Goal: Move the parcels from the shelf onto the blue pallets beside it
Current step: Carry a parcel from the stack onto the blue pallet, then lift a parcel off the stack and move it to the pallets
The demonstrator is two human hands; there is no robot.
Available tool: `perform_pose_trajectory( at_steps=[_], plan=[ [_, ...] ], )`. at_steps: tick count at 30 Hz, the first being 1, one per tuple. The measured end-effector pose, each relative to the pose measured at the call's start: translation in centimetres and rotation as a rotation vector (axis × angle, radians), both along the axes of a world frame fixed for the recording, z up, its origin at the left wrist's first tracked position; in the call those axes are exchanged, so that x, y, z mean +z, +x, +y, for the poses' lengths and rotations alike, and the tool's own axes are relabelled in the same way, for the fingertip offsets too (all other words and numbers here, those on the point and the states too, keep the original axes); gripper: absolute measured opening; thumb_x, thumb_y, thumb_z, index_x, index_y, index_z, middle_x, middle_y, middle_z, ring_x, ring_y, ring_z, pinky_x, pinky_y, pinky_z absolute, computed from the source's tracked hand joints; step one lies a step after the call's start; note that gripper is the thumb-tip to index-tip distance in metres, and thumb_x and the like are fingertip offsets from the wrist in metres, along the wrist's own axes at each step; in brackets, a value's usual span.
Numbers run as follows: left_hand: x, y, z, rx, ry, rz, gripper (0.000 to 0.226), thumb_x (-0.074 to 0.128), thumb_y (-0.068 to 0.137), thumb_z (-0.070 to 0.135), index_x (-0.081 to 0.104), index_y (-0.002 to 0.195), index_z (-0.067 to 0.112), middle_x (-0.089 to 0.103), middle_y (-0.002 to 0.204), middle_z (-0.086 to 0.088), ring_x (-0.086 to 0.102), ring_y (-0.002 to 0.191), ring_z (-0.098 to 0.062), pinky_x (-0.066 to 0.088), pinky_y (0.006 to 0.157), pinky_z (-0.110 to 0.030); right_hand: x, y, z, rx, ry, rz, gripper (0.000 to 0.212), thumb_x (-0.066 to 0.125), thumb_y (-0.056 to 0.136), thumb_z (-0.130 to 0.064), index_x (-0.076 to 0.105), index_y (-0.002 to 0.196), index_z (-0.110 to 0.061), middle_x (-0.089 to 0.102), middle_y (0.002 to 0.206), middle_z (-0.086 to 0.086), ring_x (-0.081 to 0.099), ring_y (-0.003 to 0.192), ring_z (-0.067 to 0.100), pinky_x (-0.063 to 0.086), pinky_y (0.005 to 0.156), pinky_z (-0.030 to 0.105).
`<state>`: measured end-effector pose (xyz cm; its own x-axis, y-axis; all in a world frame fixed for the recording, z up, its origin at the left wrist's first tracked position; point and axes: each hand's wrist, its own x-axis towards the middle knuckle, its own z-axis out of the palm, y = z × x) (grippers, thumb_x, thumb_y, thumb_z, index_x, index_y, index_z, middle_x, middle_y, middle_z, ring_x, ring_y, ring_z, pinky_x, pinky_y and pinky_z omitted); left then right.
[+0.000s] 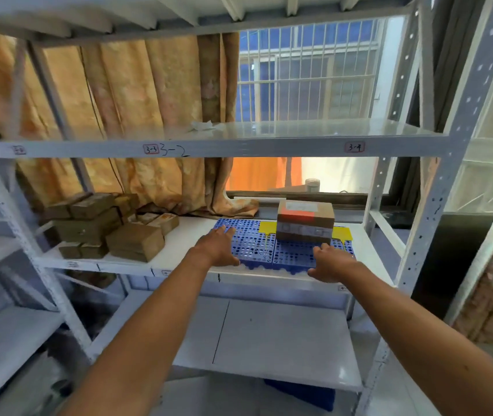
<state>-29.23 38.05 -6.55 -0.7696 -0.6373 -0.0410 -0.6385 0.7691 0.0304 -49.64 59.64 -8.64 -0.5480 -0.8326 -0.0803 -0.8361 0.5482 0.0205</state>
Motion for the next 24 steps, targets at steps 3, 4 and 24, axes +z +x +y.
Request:
perform_pose_trajectory(
  at_steps=[3,4,24],
  plan=[
    [1.2,4.5,-0.7,0.086,0.000,0.018,0.108,0.074,0.079,0.062,0.019,0.160,0.016,0.031,0.161,-0.010,0.033,0.145,-0.028,0.035,0.115,-0.039,1.4,2.9,-2.5,0.078,-0.047,0.019,0.061,0.060,0.092,-0.050,0.046,0.136,-0.010,0.051,0.135,0.013,0.051,0.122,0.029,0.046,0.097,0.042],
    [1.6,6.2,-0.9,0.118,0.004,0.025,0.106,0.074,0.079,0.062,0.021,0.159,0.016,0.033,0.160,-0.010,0.034,0.144,-0.028,0.036,0.114,-0.039,1.9,4.0,-3.4,0.113,-0.057,0.024,0.059,0.061,0.092,-0.048,0.047,0.136,-0.010,0.052,0.134,0.013,0.052,0.121,0.029,0.046,0.096,0.041],
    [3.4,37.1,-8.2,0.478,0.055,0.121,0.104,0.072,0.085,0.055,0.011,0.161,0.018,0.027,0.163,-0.011,0.034,0.146,-0.030,0.034,0.115,-0.044,4.3,31.0,-21.2,0.526,-0.066,0.052,0.053,0.057,0.093,-0.044,0.047,0.131,-0.009,0.048,0.131,0.013,0.050,0.123,0.031,0.043,0.088,0.037]
  ],
)
